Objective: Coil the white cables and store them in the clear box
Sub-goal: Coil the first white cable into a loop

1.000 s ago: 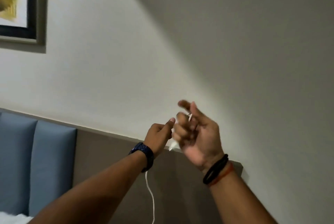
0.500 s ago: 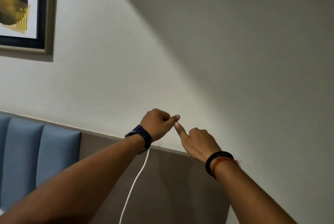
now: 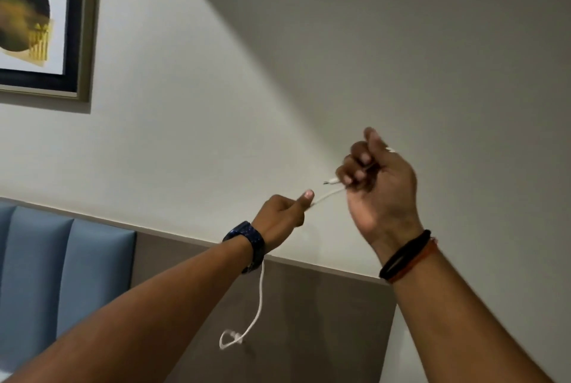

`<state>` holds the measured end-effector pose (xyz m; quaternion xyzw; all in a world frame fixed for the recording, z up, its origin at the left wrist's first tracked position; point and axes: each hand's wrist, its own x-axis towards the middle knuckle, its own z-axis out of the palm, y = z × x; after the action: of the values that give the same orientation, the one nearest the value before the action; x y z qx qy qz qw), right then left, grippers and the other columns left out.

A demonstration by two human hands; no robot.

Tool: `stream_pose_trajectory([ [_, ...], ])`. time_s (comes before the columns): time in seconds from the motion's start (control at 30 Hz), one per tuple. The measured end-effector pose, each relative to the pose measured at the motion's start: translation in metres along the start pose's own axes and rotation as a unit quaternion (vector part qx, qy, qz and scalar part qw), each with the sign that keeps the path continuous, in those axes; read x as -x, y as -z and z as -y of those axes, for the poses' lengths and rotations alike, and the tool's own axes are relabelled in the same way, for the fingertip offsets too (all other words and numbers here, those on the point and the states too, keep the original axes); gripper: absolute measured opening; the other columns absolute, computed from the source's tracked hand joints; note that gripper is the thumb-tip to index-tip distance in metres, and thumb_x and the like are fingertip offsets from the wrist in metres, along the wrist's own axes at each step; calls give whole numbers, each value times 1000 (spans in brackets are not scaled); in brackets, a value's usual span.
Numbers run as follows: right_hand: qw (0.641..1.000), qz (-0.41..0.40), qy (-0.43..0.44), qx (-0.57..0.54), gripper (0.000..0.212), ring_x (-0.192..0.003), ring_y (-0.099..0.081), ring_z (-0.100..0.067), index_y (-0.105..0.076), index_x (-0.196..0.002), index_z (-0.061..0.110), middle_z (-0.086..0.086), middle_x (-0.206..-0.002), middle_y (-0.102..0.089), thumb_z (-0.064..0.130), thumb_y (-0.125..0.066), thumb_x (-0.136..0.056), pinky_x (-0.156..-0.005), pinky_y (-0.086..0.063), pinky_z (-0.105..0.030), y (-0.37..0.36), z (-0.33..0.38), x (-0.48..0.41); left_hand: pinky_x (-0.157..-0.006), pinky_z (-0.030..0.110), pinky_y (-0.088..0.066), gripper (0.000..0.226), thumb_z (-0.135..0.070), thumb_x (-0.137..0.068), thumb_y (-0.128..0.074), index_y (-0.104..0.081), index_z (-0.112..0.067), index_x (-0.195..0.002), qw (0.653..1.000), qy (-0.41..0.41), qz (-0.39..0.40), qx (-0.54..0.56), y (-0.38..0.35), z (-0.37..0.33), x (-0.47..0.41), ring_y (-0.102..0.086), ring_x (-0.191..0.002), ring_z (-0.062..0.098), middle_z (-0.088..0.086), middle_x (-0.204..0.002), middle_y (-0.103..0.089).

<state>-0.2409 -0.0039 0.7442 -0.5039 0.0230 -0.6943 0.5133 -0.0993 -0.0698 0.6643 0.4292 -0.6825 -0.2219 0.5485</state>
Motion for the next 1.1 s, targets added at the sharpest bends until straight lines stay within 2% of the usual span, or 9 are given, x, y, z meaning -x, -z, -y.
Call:
stream_pose_trajectory([
  [0.07, 975, -147, 111, 120, 12, -47, -40, -9, -44, -95, 16, 0, -65, -49, 4, -42, -94, -47, -34, -20, 9, 12, -13, -50, 24, -24, 65, -67, -83, -43, -33, -22, -38, 999, 3, 22, -26, 3, 3, 6, -21, -41, 11, -8, -44, -29],
  [0.17, 844, -250, 185, 438, 18, -62, -56, 4, -36, -110, 16, 0, -76, -56, 24, -45, -96, -66, -38, -19, 37, 20, -19, -50, 24, -27, 66, -65, -83, -46, -34, -20, -35, 999, 2, 1, -37, 17, -1, 8, -20, -36, 9, -11, -39, -29],
  [0.33, 600, 32, -102, 793, 85, -83, -64, -28, -64, -82, 7, -11, -87, -70, 77, -16, -79, -78, -42, -33, 53, 1, 12, -52, 27, -27, 66, -59, -83, -54, -27, -18, -39, 994, -40, -76, -68, 44, -15, -3, -18, -33, 9, -10, -35, -27],
  [0.43, 660, 159, -228, 698, 81, -44, -48, -11, -52, -48, 17, 5, -46, -52, 83, -12, -72, -58, -39, -26, 35, -6, 38, -49, 26, -24, 63, -56, -85, -54, -31, -16, -43, 986, -62, -130, -87, 57, -21, -12, -19, -35, 11, 7, -48, -39],
  [0.6, 871, 260, -312, 275, 57, -40, -27, -12, -34, -52, 18, 5, -44, -29, 63, -36, -88, -44, -26, -22, 0, 2, 65, -50, 25, -22, 71, -50, -89, -52, -27, -18, -31, 984, -75, -154, -52, 57, -21, -9, -46, -46, 15, -8, -29, -27],
  [0.8, 996, 56, -13, 69, 21, -39, -26, -6, -53, -79, 13, 9, -47, -32, 23, -46, -96, -39, -26, -18, -32, 19, 46, -45, 21, -24, 69, -60, -87, -46, -41, -20, -31, 997, -31, -63, -23, 26, -10, 11, -27, -38, 12, -11, -35, -30],
  [0.9, 961, -184, 158, 134, 10, -42, -37, -8, -53, -94, 12, 5, -54, -45, 10, -44, -96, -41, -33, -20, -23, 28, 16, -48, 21, -28, 67, -61, -86, -46, -34, -19, -35, 999, -22, 1, -42, 20, -1, 21, -18, -35, 10, -11, -38, -24],
  [0.97, 859, -291, 293, 301, 9, -66, -49, -14, -51, -100, 9, -5, -81, -53, 12, -45, -94, -61, -45, -23, -5, 31, 3, -45, 20, -26, 67, -60, -86, -48, -30, -19, -36, 998, -23, 16, -57, 21, 0, 25, -17, -37, 10, -9, -40, -23],
  [1.1, 673, -144, 244, 684, 18, -84, -60, -26, -55, -91, 6, -13, -88, -61, 22, -47, -95, -78, -47, -32, 41, 13, 4, -41, 13, -30, 65, -56, -84, -54, -30, -17, -39, 997, -49, -29, -61, 34, -8, 22, -17, -35, 11, -8, -38, -22],
])
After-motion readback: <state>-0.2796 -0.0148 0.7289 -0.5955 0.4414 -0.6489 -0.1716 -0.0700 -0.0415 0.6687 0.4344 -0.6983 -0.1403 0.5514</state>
